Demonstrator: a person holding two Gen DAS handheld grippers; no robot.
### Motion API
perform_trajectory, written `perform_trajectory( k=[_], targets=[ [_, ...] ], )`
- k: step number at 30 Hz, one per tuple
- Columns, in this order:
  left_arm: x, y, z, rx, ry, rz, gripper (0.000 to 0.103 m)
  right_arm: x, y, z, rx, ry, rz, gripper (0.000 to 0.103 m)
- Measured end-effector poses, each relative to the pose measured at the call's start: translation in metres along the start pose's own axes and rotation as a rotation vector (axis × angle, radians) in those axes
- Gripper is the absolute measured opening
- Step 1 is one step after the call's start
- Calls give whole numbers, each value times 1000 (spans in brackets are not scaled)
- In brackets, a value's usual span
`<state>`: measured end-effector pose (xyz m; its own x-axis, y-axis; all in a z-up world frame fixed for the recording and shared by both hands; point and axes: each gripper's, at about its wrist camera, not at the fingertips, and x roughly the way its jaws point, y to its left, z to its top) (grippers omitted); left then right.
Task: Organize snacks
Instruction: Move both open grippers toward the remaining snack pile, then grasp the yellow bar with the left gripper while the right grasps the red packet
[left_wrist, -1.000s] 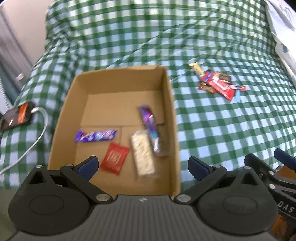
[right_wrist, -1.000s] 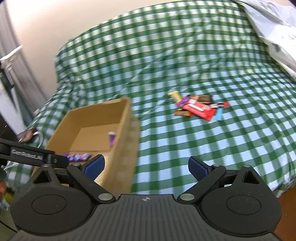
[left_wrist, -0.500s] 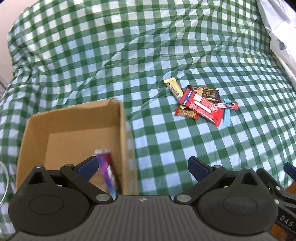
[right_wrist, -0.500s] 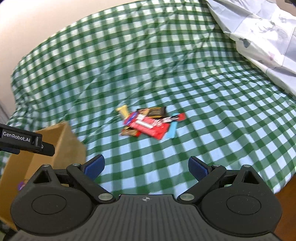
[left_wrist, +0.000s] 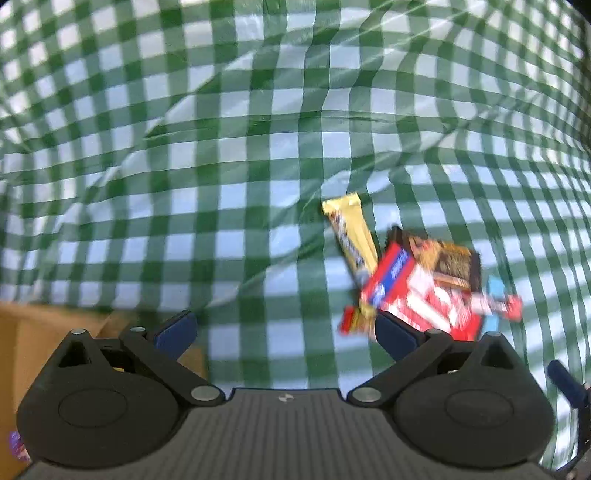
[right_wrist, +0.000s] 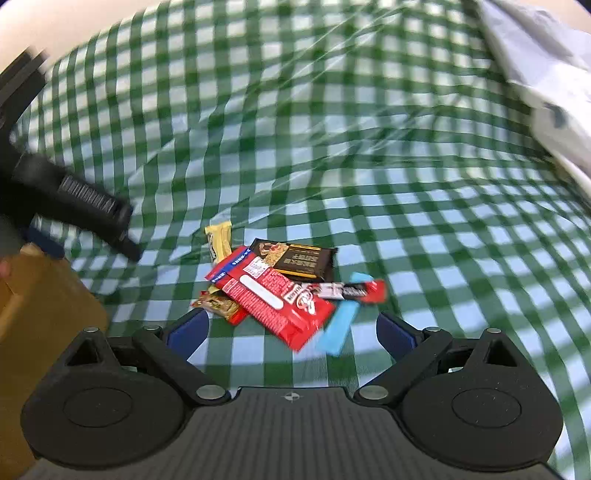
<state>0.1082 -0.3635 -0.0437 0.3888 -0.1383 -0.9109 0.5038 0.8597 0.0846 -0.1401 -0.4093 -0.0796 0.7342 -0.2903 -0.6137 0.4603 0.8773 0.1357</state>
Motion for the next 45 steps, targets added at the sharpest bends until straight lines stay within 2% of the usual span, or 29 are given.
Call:
perform_trajectory(
  k=[9,12,14,15,16,17,18,19,21,26,31,36,40,45],
  targets=[
    [108,-17,52,-57,133,-67,103,103,7,5,-236,22,86,97],
    [128,-18,62,-59,170,-58,103,120,14,2,-294,31,110,97],
    [127,-20,64,-51,143,-52,103,129,16,0,-317,38,122,97],
    [124,-21,63,-37,121,-60,91,131,15,-1,-318,33,130,96],
    [117,-21,61,-15,94,-60,81,131,13,-1,-317,24,143,84],
    [109,-22,58,5,70,-65,43,131,11,-2,-320,21,164,67],
    [102,-21,55,20,71,-96,31,130,10,-2,-320,32,184,50],
    [96,-19,51,14,80,-116,30,127,10,-3,-327,46,187,46],
    [83,-14,41,15,70,-124,28,117,11,-7,-333,55,198,44],
    [38,-7,6,65,11,-125,28,77,6,-19,-217,43,159,43],
    [-17,3,-25,56,-50,-156,28,33,5,-33,-107,32,101,43],
    [-70,6,-57,85,-107,-134,28,-10,11,-38,-44,6,76,43],
    [-108,13,-81,86,-134,-124,28,-46,18,-39,13,-12,73,43],
    [-153,27,-116,87,-157,-132,28,-91,36,-42,24,-24,100,43]
  ],
)
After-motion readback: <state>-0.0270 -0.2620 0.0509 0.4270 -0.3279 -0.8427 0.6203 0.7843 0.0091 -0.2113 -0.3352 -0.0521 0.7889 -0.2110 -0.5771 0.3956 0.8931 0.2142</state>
